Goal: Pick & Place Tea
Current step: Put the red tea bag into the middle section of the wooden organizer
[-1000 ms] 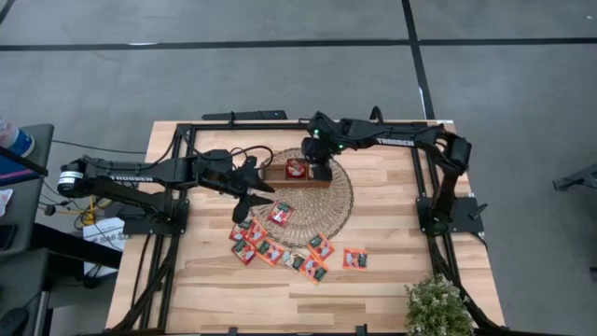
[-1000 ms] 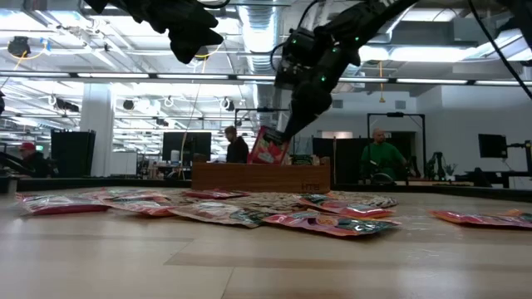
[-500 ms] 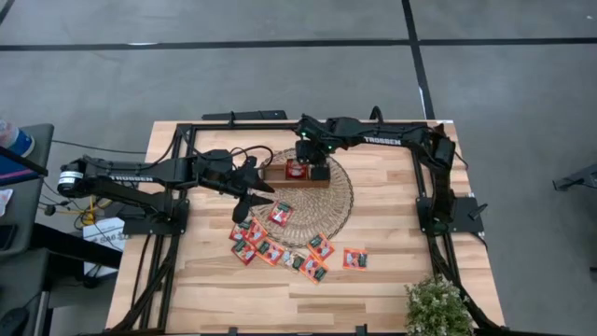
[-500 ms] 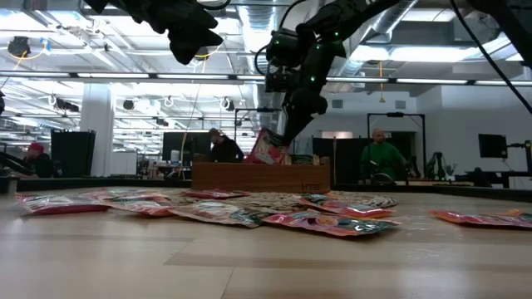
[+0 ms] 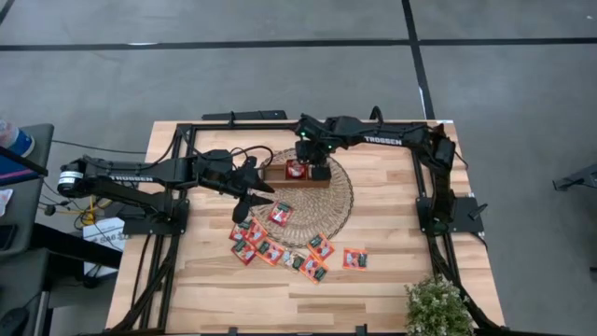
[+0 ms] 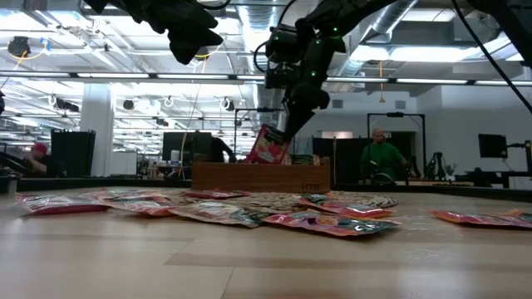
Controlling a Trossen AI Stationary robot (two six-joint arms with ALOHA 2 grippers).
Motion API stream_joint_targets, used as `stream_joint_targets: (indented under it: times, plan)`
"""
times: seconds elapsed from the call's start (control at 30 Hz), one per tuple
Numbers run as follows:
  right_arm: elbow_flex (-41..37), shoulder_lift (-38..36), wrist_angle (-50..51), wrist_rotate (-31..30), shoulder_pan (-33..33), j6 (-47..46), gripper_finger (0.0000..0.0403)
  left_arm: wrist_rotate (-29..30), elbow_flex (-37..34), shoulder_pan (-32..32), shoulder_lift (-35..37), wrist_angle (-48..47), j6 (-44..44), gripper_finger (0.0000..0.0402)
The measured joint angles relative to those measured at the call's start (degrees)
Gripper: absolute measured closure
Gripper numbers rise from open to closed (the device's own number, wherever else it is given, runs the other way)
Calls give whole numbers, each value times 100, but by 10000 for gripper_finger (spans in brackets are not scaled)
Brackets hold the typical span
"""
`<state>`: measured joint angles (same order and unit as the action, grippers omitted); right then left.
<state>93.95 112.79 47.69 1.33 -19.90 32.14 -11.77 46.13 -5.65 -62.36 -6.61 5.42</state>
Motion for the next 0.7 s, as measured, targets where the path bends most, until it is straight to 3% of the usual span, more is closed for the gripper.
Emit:
stream_joint_targets:
  times: [0.4,0.7]
  plan:
    - [129,4,220,-325,133,96,403,0,0,0,1,4,1,253]
    - [821,-9,980,-47,133,-75,403,0,0,0,1,7,1,253]
